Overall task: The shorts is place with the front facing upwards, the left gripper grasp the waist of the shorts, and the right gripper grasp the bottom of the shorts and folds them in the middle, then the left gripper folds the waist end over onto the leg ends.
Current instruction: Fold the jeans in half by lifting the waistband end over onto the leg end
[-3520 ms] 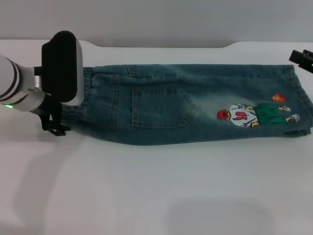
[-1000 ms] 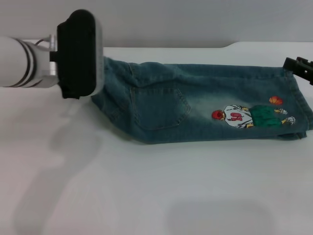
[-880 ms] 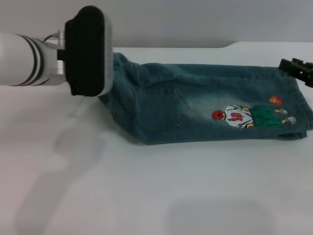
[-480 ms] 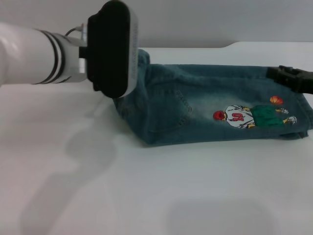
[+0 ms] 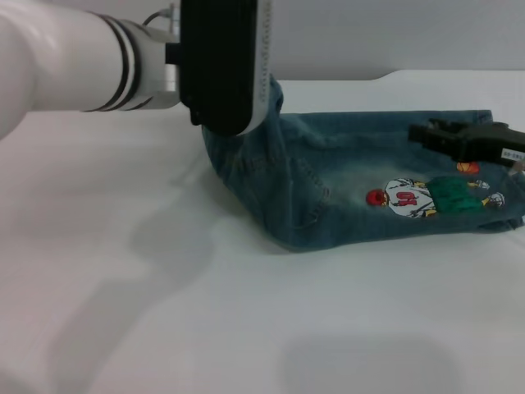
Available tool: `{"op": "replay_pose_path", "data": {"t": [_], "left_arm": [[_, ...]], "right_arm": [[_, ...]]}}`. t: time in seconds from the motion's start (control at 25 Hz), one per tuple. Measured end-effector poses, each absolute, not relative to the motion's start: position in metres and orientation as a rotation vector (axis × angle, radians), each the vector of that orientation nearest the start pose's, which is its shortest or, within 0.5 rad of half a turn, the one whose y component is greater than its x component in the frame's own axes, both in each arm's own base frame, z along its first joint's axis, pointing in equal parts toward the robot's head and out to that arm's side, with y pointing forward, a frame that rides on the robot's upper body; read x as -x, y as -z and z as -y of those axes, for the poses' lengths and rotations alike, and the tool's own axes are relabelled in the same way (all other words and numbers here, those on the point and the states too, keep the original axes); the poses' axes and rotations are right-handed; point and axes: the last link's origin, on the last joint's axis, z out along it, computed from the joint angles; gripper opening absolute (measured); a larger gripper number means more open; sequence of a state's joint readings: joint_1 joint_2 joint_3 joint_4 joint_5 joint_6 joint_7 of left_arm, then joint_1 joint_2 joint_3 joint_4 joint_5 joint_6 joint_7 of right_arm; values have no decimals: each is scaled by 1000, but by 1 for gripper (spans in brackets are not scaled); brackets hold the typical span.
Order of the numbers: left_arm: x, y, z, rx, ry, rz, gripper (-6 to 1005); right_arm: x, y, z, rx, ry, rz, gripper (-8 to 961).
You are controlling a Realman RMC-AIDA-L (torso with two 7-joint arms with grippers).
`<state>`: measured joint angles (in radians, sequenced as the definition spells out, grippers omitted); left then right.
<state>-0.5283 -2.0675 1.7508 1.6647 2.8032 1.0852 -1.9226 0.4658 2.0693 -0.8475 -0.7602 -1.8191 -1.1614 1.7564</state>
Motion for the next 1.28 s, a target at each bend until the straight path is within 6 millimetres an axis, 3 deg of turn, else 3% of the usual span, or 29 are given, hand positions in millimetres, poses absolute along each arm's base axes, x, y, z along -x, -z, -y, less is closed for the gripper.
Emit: {"op": "replay_pose_path", "data": {"t": [0.6,1.08,1.28], "left_arm": [[67,10,-369,2323,-482,-721,108],[60,16,-365,2343,-451,-734,108],[58,18,-364,2344,-444,-738,108]], "right_arm": [[-267,7,-381,2403,-510,-976,424],[-244,39,-392,2490,-402,-912,118],[-232,46,-398,2518,-396,-880,96]]}}
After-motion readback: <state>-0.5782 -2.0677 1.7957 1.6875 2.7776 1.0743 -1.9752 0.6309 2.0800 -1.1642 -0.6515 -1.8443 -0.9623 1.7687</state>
